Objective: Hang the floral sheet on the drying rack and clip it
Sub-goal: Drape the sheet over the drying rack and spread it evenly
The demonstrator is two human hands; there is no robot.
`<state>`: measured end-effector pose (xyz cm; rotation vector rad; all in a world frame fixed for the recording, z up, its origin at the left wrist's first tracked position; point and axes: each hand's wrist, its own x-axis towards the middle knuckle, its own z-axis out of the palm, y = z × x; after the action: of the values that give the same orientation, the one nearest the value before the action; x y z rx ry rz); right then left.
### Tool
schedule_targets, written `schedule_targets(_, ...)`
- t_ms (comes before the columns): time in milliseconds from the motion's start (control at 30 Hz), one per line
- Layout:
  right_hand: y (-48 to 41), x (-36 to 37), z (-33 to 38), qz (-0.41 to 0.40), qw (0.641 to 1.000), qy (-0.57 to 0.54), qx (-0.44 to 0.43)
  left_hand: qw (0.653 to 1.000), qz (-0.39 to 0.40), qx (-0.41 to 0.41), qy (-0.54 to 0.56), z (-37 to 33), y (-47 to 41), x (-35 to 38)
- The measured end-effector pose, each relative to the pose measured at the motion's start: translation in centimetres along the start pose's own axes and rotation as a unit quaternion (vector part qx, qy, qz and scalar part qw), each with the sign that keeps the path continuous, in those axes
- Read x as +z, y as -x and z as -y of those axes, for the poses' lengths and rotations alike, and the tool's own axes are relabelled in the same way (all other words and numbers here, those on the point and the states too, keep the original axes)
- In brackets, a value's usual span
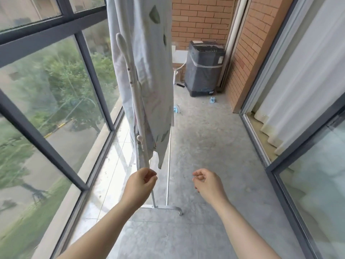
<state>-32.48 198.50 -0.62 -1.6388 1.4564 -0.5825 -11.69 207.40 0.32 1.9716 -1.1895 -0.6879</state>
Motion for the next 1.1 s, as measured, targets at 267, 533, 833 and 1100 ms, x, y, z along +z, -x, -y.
schedule_targets(267, -4.0, 6.4, -5.4, 0.056, 0.997, 0.058, -0.004, 0.997, -0.032, -0.068, -0.031, 8.6, -0.6, 2.2)
schedule_targets(533, -10.9, 18.2, -15.6, 0.034, 0.996, 0.064, -0.053, 0.993, -0.063, -0.101, 0.004, 24.2, -5.5, 9.0)
schedule_targets(833, -23.3, 31.9, -27.7, -0.079, 0.977, 0.086, -0.181, 0.969, -0.223, 0.107, 0.012, 37.9, -14.0, 18.2)
schedule_targets(1100, -27.5, 35.2, -31.7, -0.154, 0.956, 0.135, -0.209, 0.944, -0.279, 0.172, 0.033, 43.0, -18.5, 19.6)
